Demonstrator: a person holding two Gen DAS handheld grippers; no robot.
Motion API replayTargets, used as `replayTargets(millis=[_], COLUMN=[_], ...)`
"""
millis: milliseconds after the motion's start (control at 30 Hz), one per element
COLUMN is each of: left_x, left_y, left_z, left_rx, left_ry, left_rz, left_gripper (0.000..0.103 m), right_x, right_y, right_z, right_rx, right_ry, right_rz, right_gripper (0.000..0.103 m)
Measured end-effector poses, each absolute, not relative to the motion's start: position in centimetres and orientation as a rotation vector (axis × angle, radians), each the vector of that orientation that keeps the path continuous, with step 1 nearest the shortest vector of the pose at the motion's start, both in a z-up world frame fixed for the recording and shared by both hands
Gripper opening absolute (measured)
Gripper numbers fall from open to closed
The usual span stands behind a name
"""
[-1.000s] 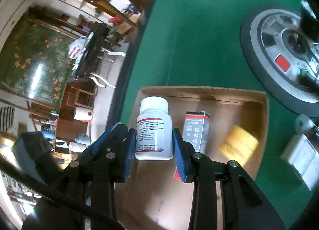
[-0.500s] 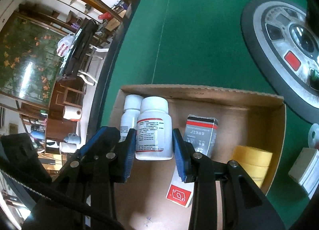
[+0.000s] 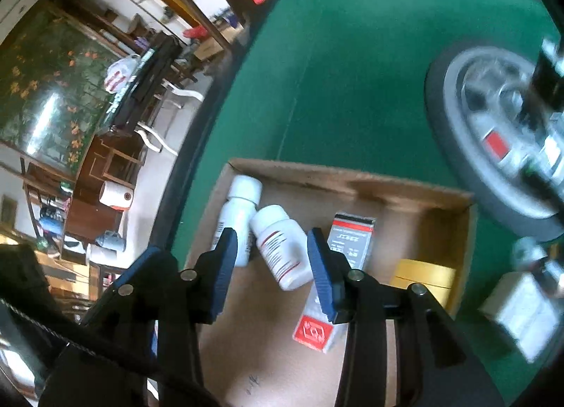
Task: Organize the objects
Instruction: 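Move the left gripper back to the white-and-green medicine box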
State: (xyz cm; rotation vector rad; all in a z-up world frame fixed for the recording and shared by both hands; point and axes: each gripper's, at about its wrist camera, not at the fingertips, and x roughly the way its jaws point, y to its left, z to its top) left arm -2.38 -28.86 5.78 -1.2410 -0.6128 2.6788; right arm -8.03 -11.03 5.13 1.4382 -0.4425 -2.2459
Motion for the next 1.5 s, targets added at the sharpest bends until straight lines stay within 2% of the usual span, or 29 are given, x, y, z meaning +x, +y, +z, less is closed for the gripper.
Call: replayTargets(millis=[33,100,233,367,467,733,1033,1233,1500], left_x=[-2.0,-1.2,0.5,2.2,3.3,4.2,3.5,1.6,-0.7], left_y=[-28.5,-27.8,-25.5,-22.1,-18.6,-10.1,-6.0,-4.6,-1.9], left_z=[6.1,6.6,7.9,8.7,8.5,5.8,4.0,2.9,1.8], left_rx=[-1.232,-1.217,-1.183,-1.157,-1.17,-1.306,-1.404,-1.425,-1.362], left_ry=[-0.615,-0.621,-0.627,-0.585,-0.523,-0.412,-0.362,-0.364,-0.223], left_rz=[2.676,2.662,2.617,2.57,2.525,2.401,2.441,2.6,2.715], left_gripper=[0.057,0.057,0.061,0.066,0.066,0.066,0.066,0.066,0.069], right_x=[-7.3,-5.7,-2.0,1.5,3.2,4.9,4.6,4.0,4.8], right_y=[-10.5,-9.4,-6.0,-2.2,1.8,12.5,21.0,22.8,21.7], right_z=[6.1,7.8,10.4,11.3,10.9,8.6,6.5,3.9,4.5], right_rx=[1.403,1.335,1.204,1.119,1.105,1.126,1.096,1.162,1.097], right_ry=[-0.407,-0.349,-0.214,-0.097,-0.072,-0.317,-0.535,-0.644,-0.581], right_rz=[-2.272,-2.321,-2.465,-2.616,-2.708,-2.843,-2.954,-2.89,-2.901], right_gripper=[0.04,0.049,0.053,0.068,0.069,0.069,0.069,0.069,0.069])
